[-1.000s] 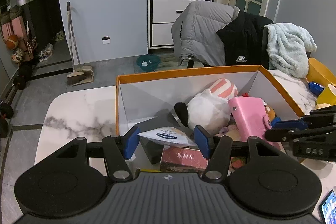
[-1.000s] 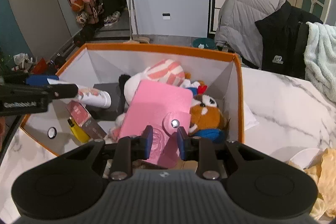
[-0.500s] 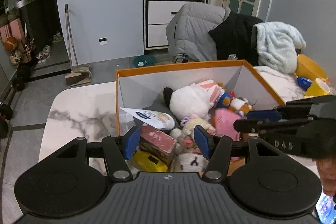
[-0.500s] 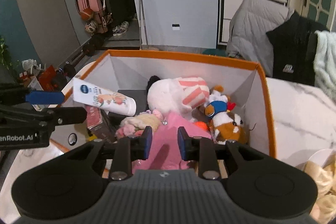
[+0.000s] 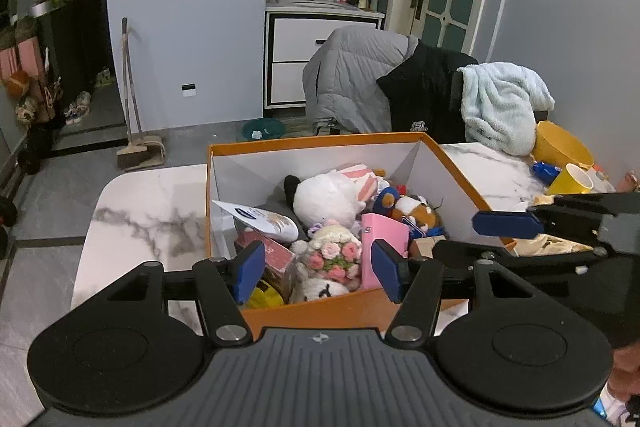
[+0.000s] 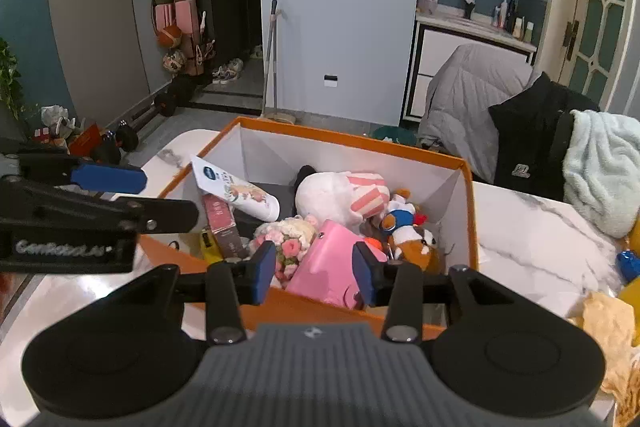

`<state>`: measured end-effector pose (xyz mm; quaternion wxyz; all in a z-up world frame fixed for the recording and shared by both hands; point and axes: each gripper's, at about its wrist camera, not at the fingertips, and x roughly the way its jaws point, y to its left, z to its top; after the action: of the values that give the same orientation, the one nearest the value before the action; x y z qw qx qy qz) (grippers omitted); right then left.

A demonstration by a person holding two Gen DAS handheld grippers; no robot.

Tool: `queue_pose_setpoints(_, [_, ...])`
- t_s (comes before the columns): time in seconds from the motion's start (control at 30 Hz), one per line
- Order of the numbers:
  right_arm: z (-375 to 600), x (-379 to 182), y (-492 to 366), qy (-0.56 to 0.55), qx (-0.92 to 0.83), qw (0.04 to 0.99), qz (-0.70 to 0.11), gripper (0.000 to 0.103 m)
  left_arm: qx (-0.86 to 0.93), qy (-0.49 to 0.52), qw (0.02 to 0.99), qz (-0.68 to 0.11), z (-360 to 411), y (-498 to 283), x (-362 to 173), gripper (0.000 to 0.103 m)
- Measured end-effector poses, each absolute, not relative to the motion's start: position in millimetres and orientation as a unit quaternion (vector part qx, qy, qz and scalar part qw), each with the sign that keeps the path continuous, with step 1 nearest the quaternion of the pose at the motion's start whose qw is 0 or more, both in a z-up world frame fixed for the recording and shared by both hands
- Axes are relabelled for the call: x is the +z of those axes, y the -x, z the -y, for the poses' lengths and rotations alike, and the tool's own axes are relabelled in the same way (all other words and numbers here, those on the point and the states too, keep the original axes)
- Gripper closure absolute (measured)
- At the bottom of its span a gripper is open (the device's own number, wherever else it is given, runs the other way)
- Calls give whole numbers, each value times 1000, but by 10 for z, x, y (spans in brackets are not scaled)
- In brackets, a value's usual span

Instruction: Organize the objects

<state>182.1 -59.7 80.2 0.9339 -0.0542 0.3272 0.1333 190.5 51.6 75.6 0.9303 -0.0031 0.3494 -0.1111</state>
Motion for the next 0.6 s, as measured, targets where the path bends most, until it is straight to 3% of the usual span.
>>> queue_pose_setpoints(0.3, [573,851,-1419,95,105,941,-307,53,-100,28,935,-339,-489,-1659,744,28])
queue_pose_setpoints(0.37, [587,846,-1369,97,100,941,-308,52,-95,38,936,-336,-513,-1596,740,22])
queue_pose_setpoints(0.47, [609,853,-1315,98,91,943,-306,44,-86,53,937,-334,-568,-1516,724,16])
queue_pose_setpoints(0.6, [656,856,-1254,98,82,945,-302,43,-67,82,932,-346,-640,-1467,645,15])
